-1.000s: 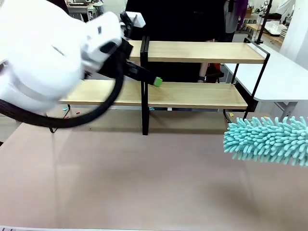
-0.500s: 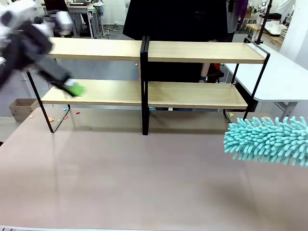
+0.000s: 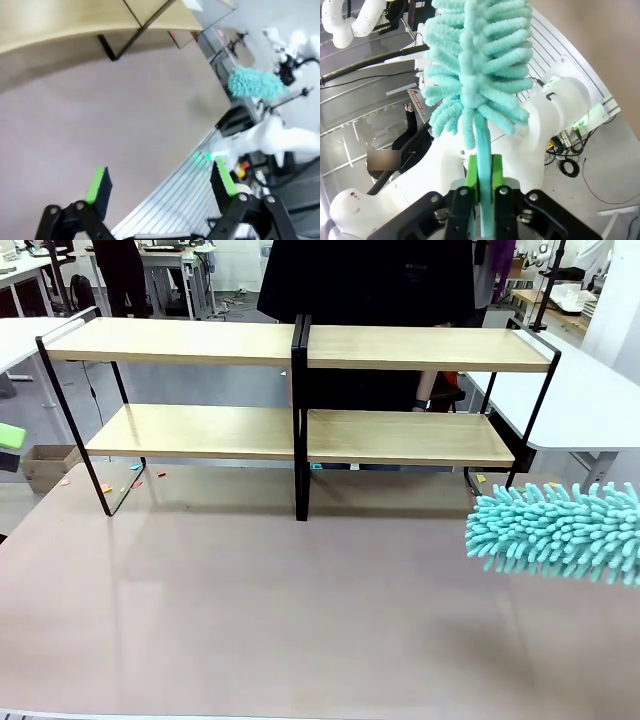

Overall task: Clean the shelves.
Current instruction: Clean another randomly selected level of the Shelf with the Duster, then place the Duster on the table.

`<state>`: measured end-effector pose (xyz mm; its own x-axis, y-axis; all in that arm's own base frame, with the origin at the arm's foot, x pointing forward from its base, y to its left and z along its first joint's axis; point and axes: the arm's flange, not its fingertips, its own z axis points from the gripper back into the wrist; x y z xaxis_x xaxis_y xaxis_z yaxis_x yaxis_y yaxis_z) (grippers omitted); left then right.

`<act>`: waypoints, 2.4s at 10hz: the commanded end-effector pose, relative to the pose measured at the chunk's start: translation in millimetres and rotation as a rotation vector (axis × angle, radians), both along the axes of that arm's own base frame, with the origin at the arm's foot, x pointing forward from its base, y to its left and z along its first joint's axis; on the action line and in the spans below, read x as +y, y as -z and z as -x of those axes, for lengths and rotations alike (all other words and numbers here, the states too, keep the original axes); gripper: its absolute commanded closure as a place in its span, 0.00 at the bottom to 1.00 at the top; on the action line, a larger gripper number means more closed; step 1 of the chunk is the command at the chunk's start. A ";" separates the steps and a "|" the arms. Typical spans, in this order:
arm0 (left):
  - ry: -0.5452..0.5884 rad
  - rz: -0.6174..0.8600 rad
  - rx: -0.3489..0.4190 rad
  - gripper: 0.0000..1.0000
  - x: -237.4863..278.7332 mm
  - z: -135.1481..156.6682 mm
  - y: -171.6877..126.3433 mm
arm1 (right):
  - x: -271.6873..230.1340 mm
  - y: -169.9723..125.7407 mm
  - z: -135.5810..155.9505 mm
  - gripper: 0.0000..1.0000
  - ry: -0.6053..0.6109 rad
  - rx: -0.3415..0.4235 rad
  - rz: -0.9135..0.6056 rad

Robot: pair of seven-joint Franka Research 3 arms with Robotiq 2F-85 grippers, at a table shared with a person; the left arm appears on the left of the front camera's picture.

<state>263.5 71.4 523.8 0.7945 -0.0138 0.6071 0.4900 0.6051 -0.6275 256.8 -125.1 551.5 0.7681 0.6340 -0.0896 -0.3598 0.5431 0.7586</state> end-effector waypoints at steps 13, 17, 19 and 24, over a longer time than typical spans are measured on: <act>0.000 0.000 0.000 0.00 0.0 0.0 0.0 | 101.2 89.6 -92.7 0.88 -0.207 0.044 -0.044; 0.000 0.000 0.000 0.00 0.0 0.0 0.0 | 106.3 111.7 -98.0 0.31 -0.141 0.045 0.133; 0.000 0.000 0.000 0.00 0.0 0.0 0.0 | 89.0 110.1 -101.7 0.00 -0.025 -0.018 0.240; 0.000 0.000 0.000 0.00 0.0 0.0 0.0 | 53.9 70.0 -73.7 0.00 0.365 -0.568 0.026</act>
<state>264.3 72.1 523.2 0.7977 -0.0195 0.6027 0.4833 0.6185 -0.6196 354.1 -81.0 489.4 0.9153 0.3126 0.2540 -0.4018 0.7537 0.5202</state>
